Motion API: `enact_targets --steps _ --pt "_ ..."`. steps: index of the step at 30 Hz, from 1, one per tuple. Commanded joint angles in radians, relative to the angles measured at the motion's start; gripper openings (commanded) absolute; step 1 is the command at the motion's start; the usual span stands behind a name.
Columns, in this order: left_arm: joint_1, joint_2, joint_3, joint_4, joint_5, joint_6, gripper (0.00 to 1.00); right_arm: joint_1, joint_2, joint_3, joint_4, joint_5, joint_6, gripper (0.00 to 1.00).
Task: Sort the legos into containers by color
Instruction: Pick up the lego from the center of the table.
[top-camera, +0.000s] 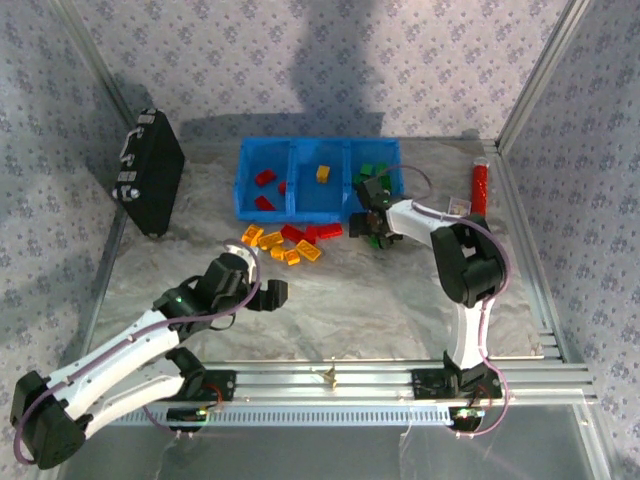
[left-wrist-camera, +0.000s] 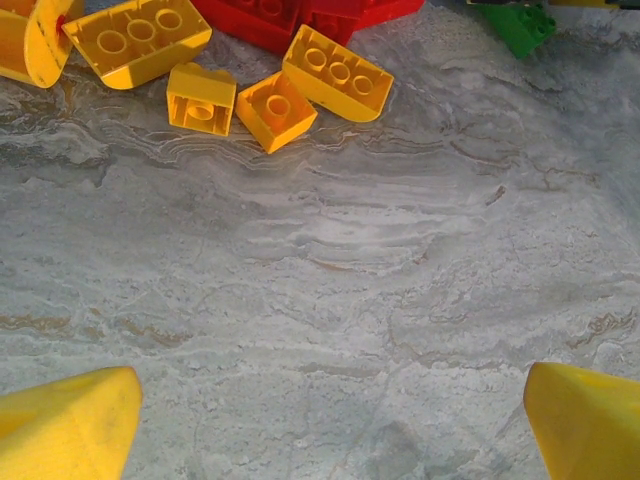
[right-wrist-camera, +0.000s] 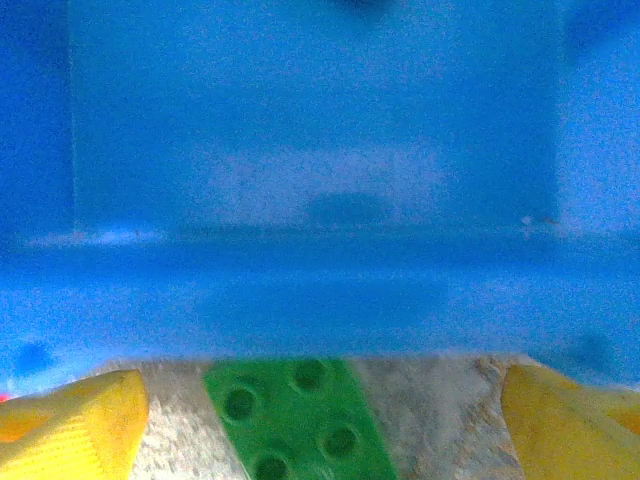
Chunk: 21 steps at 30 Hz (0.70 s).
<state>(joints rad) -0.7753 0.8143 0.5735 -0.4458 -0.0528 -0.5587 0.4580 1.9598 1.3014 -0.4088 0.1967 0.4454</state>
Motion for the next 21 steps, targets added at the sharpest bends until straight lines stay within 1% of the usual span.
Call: enact_targets --steps 1,4,7,10,18,21 --pt "-0.005 0.009 0.030 -0.014 -0.015 0.019 0.98 0.004 0.042 0.043 -0.008 -0.006 0.013 0.90" --pt "-0.005 0.020 0.039 -0.019 -0.016 0.023 0.98 0.010 0.052 0.052 -0.027 -0.005 0.022 0.86" --pt "-0.005 0.015 0.036 -0.017 -0.021 0.022 0.98 0.033 0.034 0.022 -0.027 0.017 0.029 0.83" --pt "-0.006 0.011 0.028 -0.014 -0.021 0.019 0.98 0.056 0.014 -0.018 -0.031 0.043 0.047 0.76" --pt "-0.005 -0.001 0.014 -0.009 -0.021 0.014 0.98 0.083 -0.024 -0.095 -0.036 0.100 0.060 0.40" --pt "-0.005 -0.009 0.014 -0.011 -0.022 0.014 0.98 0.092 -0.069 -0.097 -0.055 0.119 0.045 0.32"
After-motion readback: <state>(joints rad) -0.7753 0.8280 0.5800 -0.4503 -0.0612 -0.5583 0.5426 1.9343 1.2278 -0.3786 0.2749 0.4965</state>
